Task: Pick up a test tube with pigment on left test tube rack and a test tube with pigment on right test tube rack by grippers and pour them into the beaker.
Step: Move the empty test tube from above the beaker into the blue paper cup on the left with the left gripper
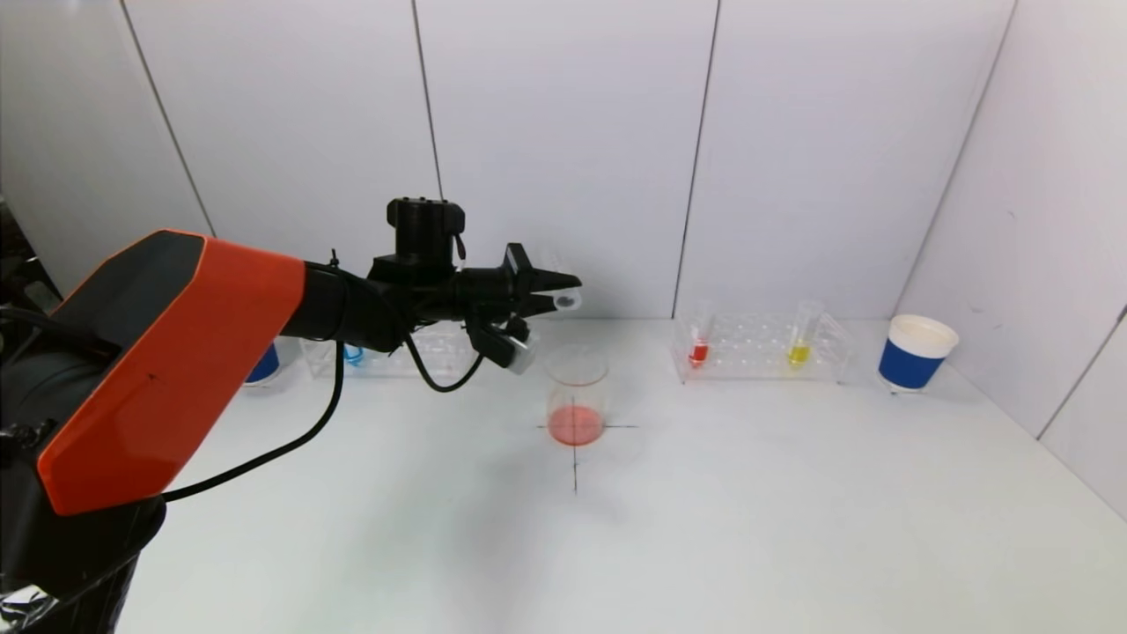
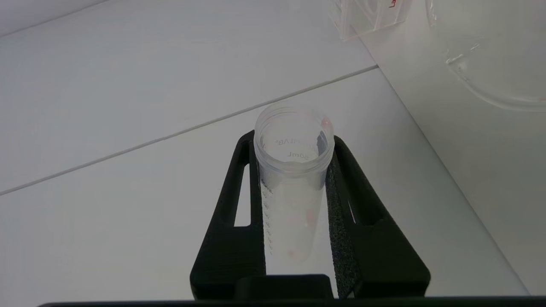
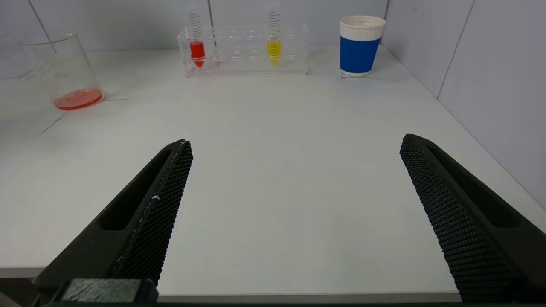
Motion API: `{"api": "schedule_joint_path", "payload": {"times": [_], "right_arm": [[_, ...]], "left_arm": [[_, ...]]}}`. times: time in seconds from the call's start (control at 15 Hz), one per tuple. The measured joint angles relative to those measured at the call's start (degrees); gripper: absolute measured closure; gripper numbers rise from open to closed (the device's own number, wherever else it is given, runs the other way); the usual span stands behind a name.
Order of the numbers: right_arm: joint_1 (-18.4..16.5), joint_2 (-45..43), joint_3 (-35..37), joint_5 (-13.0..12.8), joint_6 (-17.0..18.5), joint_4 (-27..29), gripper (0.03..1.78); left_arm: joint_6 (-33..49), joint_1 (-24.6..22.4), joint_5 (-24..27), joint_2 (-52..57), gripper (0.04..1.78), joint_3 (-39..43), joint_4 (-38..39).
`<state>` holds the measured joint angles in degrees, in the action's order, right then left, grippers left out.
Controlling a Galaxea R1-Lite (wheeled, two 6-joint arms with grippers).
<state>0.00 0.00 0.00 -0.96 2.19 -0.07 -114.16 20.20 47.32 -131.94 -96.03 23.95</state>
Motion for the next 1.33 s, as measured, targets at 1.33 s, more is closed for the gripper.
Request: {"api": "schedule_joint_path", "payload": {"times": [1.33], "right_arm": [[0.0,0.0,0.0,0.0,0.0,0.0,0.04]], "left_arm": [[50.1,1.0,-19.9,4.7,1.38,-5.4,2.7]]}}
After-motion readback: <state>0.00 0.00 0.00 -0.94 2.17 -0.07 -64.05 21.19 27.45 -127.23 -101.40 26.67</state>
